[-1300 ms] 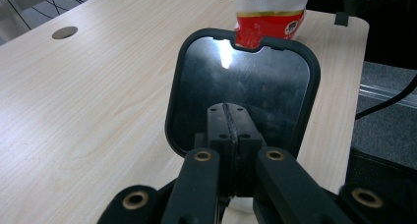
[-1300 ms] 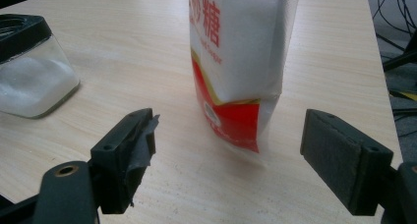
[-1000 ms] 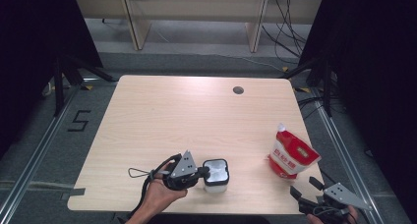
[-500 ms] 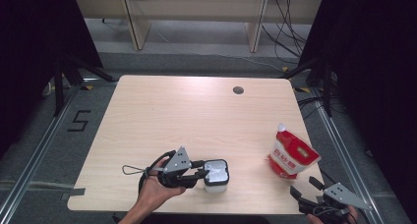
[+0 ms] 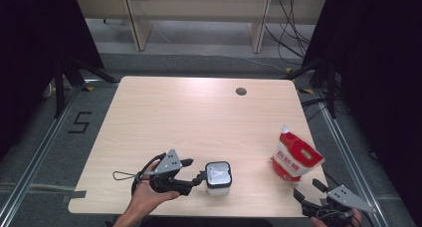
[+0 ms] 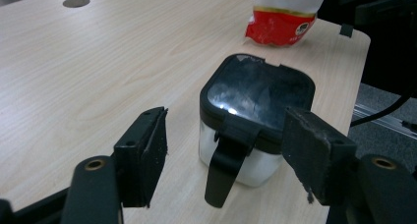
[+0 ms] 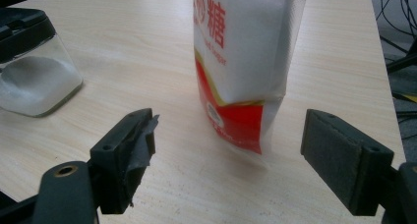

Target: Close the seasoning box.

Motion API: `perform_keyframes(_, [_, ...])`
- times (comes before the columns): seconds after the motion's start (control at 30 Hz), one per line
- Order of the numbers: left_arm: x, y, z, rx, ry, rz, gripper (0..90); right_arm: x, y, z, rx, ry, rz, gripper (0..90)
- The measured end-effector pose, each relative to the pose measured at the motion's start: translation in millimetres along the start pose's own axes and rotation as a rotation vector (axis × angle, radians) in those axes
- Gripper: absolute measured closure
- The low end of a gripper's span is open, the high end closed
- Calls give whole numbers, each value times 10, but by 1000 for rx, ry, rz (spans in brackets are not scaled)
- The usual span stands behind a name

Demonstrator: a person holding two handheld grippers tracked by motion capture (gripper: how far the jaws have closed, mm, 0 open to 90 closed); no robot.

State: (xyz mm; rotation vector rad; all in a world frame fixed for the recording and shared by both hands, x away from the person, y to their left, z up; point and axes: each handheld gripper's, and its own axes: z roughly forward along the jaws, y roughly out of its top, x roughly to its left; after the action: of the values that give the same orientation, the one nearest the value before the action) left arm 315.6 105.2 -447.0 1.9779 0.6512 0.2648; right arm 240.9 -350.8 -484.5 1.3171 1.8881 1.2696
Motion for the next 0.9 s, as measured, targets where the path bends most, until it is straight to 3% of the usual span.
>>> perform_keyframes(0.03, [1, -14, -5, 3, -4, -9, 326, -14, 1, 5, -6, 1, -16, 216])
perform_keyframes(0.07, [21, -26, -25, 19, 1, 17, 322, -26, 4, 10, -10, 4, -35, 216])
perform_keyframes(0.13, [21, -56, -36, 18, 0, -6, 318, -1, 0, -1, 0, 0, 0, 216])
perform_keyframes(0.17, [32, -67, -41, 13, -3, 7, 317, 7, 1, -9, 8, -2, 11, 216])
perform_keyframes(0.2, [25, -79, -47, 12, 3, -13, 317, -21, 2, 1, -3, 0, -18, 216])
perform_keyframes(0.33, [47, -115, -81, 26, 6, 14, 312, -10, 0, -5, 4, -6, -18, 216])
perform_keyframes(0.4, [31, -148, -91, 30, 11, -17, 312, -22, 9, -4, -8, -8, -41, 216])
perform_keyframes(0.5, [38, -194, -96, 17, 0, -13, 310, -29, 6, 1, -11, -8, -46, 216])
perform_keyframes(0.53, [28, -211, -109, 26, 10, -30, 308, -33, 5, 1, -10, -11, -51, 216])
perform_keyframes(0.57, [33, -231, -112, 25, 8, -28, 307, -5, -1, -7, 7, -9, -12, 215])
perform_keyframes(0.6, [23, -251, -113, 20, 9, -48, 306, -23, 4, 1, -7, -6, -36, 215])
perform_keyframes(0.63, [27, -263, -124, 30, 12, -43, 303, -34, 4, 2, -8, -12, -53, 216])
perform_keyframes(0.8, [10, -353, -149, 47, 6, -49, 292, -11, 3, 4, 0, 4, -21, 215])
perform_keyframes(0.9, [2, -400, -172, 72, 16, -24, 282, -15, 2, 6, 3, 2, -34, 214])
